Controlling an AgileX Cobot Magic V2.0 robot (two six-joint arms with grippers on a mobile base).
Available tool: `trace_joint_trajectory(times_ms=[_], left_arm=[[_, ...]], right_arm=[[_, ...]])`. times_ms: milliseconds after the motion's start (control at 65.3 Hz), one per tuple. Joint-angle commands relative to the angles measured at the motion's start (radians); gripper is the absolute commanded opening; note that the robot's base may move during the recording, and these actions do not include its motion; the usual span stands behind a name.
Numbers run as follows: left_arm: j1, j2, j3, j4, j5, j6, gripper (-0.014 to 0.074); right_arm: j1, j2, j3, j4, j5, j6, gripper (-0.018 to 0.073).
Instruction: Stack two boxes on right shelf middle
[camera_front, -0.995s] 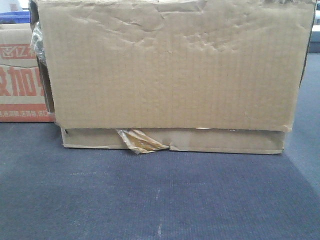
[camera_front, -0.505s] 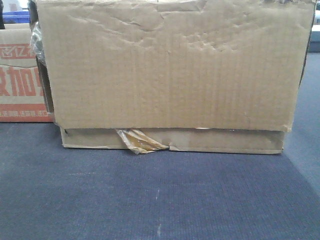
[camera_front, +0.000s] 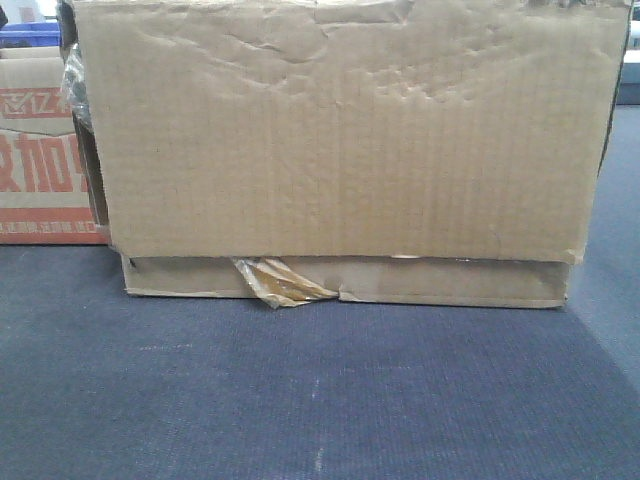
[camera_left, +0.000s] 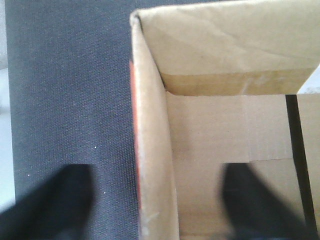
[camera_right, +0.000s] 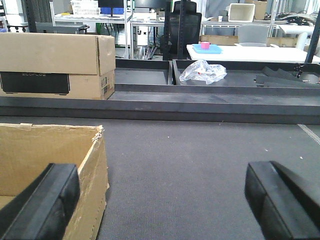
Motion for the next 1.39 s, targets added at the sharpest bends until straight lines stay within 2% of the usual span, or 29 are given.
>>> trace_joint_trajectory(times_ms=[0, 92, 322, 536, 704, 857, 995, 1041, 1164, 1317, 1378], left_arm=[[0.002, 0.001, -0.009, 0.002, -0.010, 0.002, 0.0125], [0.002, 0.001, -0.009, 0.002, -0.008, 0.002, -0.0111], [0.002, -0.013, -0.009, 0.003, 0.010, 0.000, -0.0111], [0.002, -0.105, -0.009, 0.003, 0.012, -0.011, -0.0111], [0.002, -0.220, -0.009, 0.068, 0.009, -0.078, -0.0111], [0.002, -0.337, -0.009, 0.162, -0.042, -0.199, -0.0111], [-0.001, -0.430, -0.038, 0.172, -0.094, -0.274, -0.0111], [-0.001, -0.449, -0.065, 0.145, -0.093, -0.284, -0.0111], [-0.001, -0.471, -0.151, -0.016, -0.093, -0.284, -0.0111], [-0.006, -0.472, -0.233, -0.320, -0.098, -0.284, -0.0111], [-0.026, -0.472, -0.244, -0.380, -0.105, -0.284, -0.0111]], right_arm=[[0.001, 0.003, -0.006, -0.008, -0.010, 0.000, 0.0570], [0.001, 0.003, -0.006, -0.008, -0.010, 0.000, 0.0570], [0.001, 0.003, -0.006, -0.008, -0.010, 0.000, 0.0570], [0.001, 0.003, -0.006, -0.008, -0.010, 0.000, 0.0570], [0.001, 0.003, -0.006, -0.008, -0.010, 0.000, 0.0570], [0.001, 0.003, -0.006, -0.008, -0.010, 0.000, 0.0570], [0.001, 0.003, -0.006, -0.008, -0.010, 0.000, 0.0570], [0.001, 0.003, -0.006, -0.008, -0.010, 0.000, 0.0570], [0.003, 0.003, -0.006, -0.008, -0.010, 0.000, 0.0570], [0.011, 0.003, -0.006, -0.008, -0.010, 0.000, 0.0570], [0.011, 0.003, -0.006, -0.008, -0.010, 0.000, 0.0570]])
